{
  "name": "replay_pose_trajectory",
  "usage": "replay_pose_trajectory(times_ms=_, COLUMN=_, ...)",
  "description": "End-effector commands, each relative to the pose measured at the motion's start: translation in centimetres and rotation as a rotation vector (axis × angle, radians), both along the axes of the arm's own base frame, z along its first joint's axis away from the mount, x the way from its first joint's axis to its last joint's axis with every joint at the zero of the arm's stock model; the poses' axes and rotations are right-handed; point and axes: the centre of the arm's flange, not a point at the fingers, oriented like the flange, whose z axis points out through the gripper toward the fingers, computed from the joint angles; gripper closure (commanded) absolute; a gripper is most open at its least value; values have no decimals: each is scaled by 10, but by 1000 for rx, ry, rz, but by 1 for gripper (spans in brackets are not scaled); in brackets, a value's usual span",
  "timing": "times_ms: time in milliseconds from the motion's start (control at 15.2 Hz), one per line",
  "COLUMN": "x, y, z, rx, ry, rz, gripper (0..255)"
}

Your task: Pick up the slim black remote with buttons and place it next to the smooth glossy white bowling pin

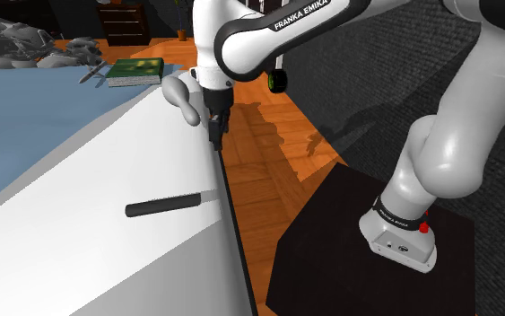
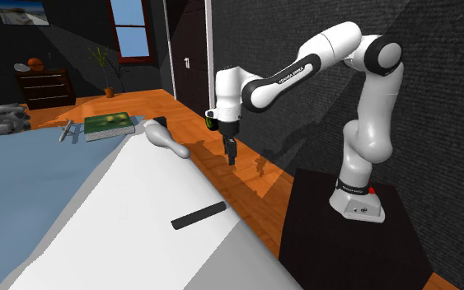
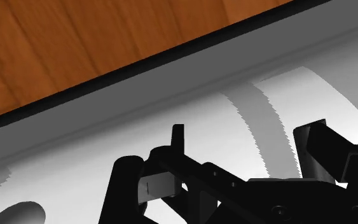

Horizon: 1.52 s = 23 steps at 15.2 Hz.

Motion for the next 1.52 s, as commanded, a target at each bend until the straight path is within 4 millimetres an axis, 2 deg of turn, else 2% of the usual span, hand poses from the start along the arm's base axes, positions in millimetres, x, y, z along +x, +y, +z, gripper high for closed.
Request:
replay_pose_trajectory(times_ms=0, x=7, y=22, z=-10, rx=6, ry=6, rz=36, gripper=0)
replay_pose_trajectory(times_ms=462, x=24, y=104, z=-45, rx=24, ry=25, rz=160, gripper=0)
replay_pose_trajectory(times_ms=858, x=31, y=176, z=-74, rx=40, ry=41, rz=266, gripper=0)
replay_pose_trajectory(times_ms=924, x=31, y=177, z=-75, rx=40, ry=42, rz=267, gripper=0)
replay_pose_trajectory(times_ms=1386, x=28, y=179, z=-114, rx=40, ry=42, rz=267, gripper=0)
replay_pose_trajectory(times_ms=1452, x=28, y=179, z=-114, rx=40, ry=42, rz=267, gripper=0)
